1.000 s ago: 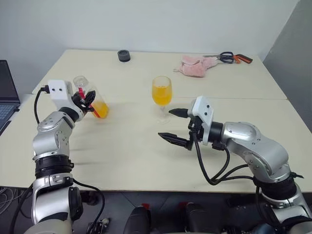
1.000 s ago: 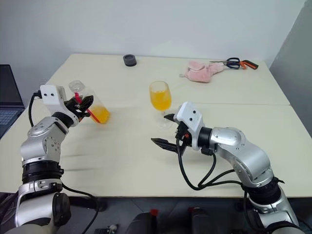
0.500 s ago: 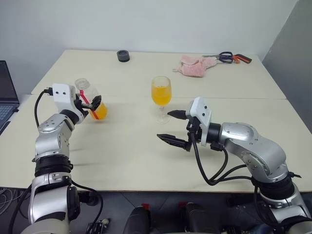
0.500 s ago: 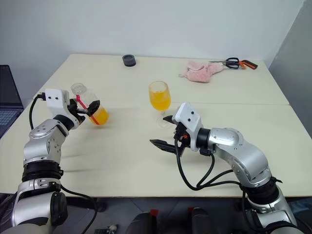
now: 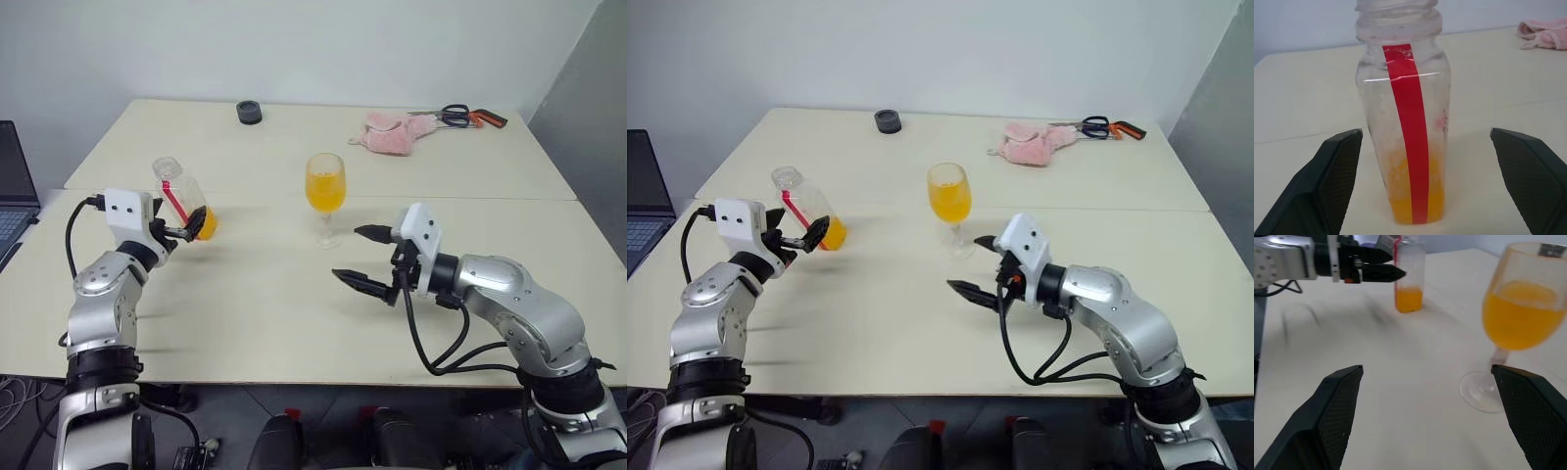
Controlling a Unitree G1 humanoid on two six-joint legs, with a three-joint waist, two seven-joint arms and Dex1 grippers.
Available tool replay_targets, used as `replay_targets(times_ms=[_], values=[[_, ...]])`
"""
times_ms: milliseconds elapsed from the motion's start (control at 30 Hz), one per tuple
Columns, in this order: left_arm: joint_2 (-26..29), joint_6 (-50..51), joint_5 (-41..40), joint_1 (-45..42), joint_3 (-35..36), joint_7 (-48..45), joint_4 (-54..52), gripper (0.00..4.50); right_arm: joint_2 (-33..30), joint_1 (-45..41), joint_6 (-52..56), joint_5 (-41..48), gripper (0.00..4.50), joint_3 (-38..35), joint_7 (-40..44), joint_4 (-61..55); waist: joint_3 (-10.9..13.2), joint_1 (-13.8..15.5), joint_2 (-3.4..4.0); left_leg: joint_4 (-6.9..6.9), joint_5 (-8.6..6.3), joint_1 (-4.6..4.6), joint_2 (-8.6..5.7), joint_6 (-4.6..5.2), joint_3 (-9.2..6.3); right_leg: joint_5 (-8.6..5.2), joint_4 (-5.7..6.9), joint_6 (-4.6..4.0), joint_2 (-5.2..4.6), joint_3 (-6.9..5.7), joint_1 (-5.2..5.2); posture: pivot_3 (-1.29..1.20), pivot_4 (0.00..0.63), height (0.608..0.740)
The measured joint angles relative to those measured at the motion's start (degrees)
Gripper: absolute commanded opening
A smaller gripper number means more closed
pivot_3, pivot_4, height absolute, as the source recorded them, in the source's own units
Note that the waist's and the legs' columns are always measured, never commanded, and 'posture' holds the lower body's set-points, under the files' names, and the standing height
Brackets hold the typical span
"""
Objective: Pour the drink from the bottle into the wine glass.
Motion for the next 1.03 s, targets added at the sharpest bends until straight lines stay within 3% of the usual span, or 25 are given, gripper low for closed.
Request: replay_targets(times_ms=[267, 533, 700, 1033], values=[[-3.69, 4.38, -1.22, 6.13, 4.43, 9.17, -13.37, 4.47, 2.52, 7.11, -10.23, -2.66, 4.5, -4.8, -0.85, 7.0, 0.0, 0.01, 0.0, -0.03, 0.0, 0.06, 0.0, 0.0, 0.0, 0.0, -0.01, 0.0, 0.0, 0.02, 0.07, 0.0, 0.15, 0.74], [-9.46, 4.14, -1.3, 17.74, 5.57, 12.86, -23.05, 4.47, 9.01, 12.93, -27.39, -11.95, 4.5, -8.52, -9.36, 21.18, -0.01, 0.01, -0.01, -0.08, 0.0, 0.14, 0.01, -0.01, 0.08, 0.0, -0.05, 0.0, 0.01, 0.07, 0.11, 0.0, 0.15, 0.74], [-12.07, 3.57, -0.39, 20.34, 4.42, 14.17, -26.37, 4.47, 13.76, 12.76, -30.62, -12.68, 4.5, -10.47, -14.62, 25.56, -0.01, 0.01, -0.01, -0.08, 0.0, 0.18, 0.01, -0.01, 0.1, 0.0, -0.03, 0.0, 0.02, 0.09, 0.13, 0.0, 0.15, 0.74], [-12.15, 3.46, 0.19, 20.48, 1.93, 13.88, -27.54, 4.47, 14.37, 9.12, -31.72, -14.88, 4.5, -12.12, -18.36, 31.53, -0.01, 0.0, -0.01, -0.09, 0.0, 0.19, 0.01, 0.0, 0.14, 0.0, -0.05, 0.0, 0.03, 0.11, 0.15, 0.0, 0.15, 0.74]])
